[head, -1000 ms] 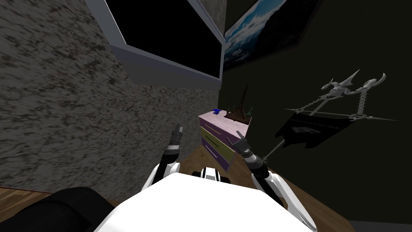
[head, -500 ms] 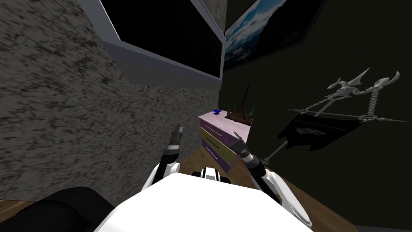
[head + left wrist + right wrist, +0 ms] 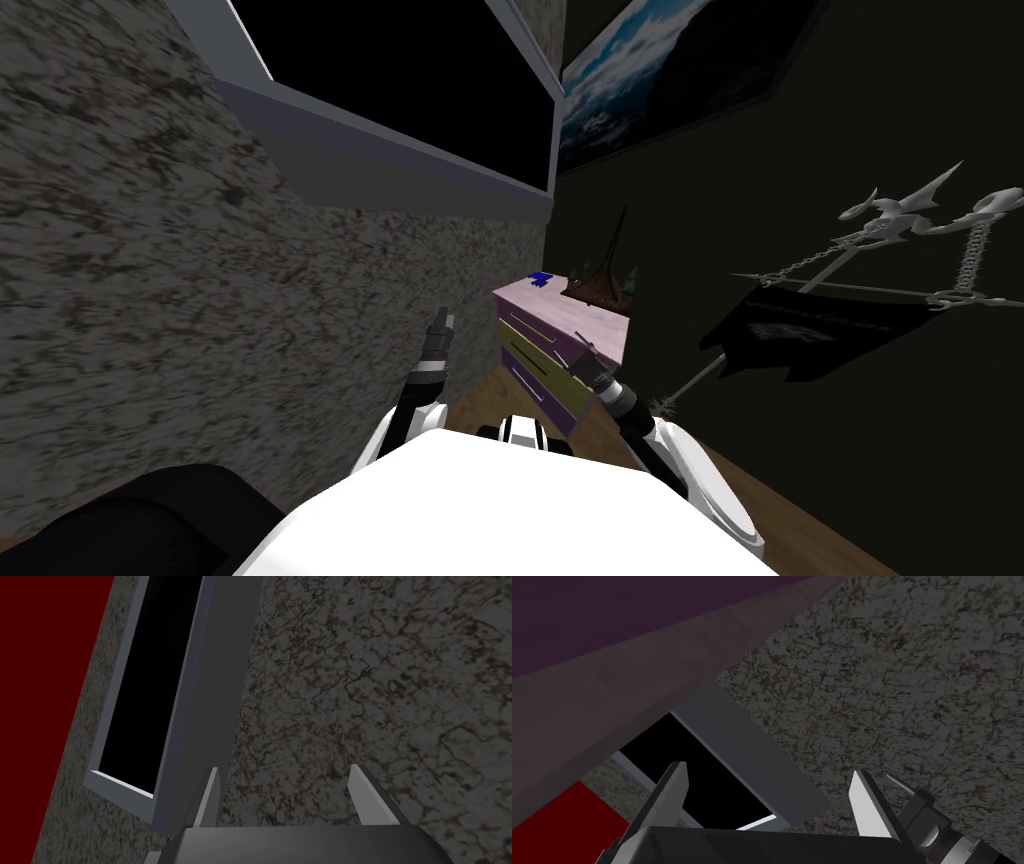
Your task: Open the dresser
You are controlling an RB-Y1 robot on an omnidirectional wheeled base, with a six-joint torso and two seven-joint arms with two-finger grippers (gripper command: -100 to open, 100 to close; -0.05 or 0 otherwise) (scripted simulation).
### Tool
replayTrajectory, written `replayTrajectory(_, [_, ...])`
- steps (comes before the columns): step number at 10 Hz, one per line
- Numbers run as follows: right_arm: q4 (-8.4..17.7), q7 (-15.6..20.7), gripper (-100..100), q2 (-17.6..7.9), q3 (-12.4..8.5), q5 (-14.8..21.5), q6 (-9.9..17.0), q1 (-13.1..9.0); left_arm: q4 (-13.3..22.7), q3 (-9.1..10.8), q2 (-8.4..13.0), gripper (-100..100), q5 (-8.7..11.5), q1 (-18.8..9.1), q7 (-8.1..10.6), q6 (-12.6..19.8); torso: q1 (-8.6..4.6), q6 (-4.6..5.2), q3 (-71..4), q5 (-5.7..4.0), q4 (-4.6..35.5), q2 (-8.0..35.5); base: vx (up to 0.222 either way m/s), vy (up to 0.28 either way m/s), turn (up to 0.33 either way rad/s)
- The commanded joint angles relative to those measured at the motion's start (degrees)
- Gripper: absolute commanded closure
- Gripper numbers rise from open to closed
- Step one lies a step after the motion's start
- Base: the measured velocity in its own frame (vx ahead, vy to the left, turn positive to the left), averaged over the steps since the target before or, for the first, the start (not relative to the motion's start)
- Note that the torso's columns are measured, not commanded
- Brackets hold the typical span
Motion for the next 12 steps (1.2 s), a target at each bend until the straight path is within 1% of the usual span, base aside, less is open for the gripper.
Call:
replayTrajectory(1, [2.5,3.8,-100,0.3,-0.8,4.6,-1.5,-1.2,0.0,0.00,0.0,0,0.0,0.0,0.00,0.0,-0.01,0.00,0.0,-0.01,0.0,0.0,0.068,0.017,-0.009])
replayTrajectory(2, [2.5,3.9,-100,0.3,-0.8,5.7,-1.5,-1.2,0.0,0.00,0.0,0,0.0,0.0,0.00,0.0,0.02,0.00,-0.1,0.00,0.0,-0.1,0.057,0.023,-0.003])
replayTrajectory(4, [4.7,7.3,-100,0.6,-1.5,9.5,-2.8,-2.3,0.0,0.00,0.0,0,0.0,0.0,0.00,0.0,0.06,-0.01,0.0,0.01,0.0,-0.1,0.053,0.035,-0.007])
replayTrajectory(5, [4.7,7.3,-100,0.6,-1.5,10.4,-2.8,-2.3,0.0,0.00,0.0,0,0.0,0.0,0.00,0.0,0.07,0.00,0.0,0.02,0.0,-0.1,0.050,0.024,-0.003])
replayTrajectory(7, [6.6,10.3,-100,0.7,-2.1,14.1,-3.9,-3.2,0.0,0.00,0.0,0,0.0,0.0,0.00,0.0,-0.05,0.00,0.0,-0.02,0.0,-0.1,0.061,0.010,-0.010])
replayTrajectory(8, [6.6,10.3,-100,0.7,-2.1,14.7,-3.9,-3.2,0.0,0.00,0.0,0,0.0,0.0,0.00,0.0,-0.03,-0.05,-0.1,-0.02,-0.1,-0.2,0.043,0.009,-0.015])
replayTrajectory(10, [8.1,13.0,-100,0.6,-2.6,18.3,-5.0,-3.9,0.0,0.00,0.0,0,0.0,0.0,0.00,0.0,0.02,-0.10,-0.3,-0.02,-0.2,-0.5,0.039,0.019,-0.004])
replayTrajectory(12, [9.2,15.0,-100,0.4,-2.9,21.1,-5.8,-4.5,0.0,0.00,0.0,0,0.0,0.0,0.00,0.0,-0.04,-0.19,-0.5,-0.07,-0.3,-0.8,0.047,0.026,-0.009])
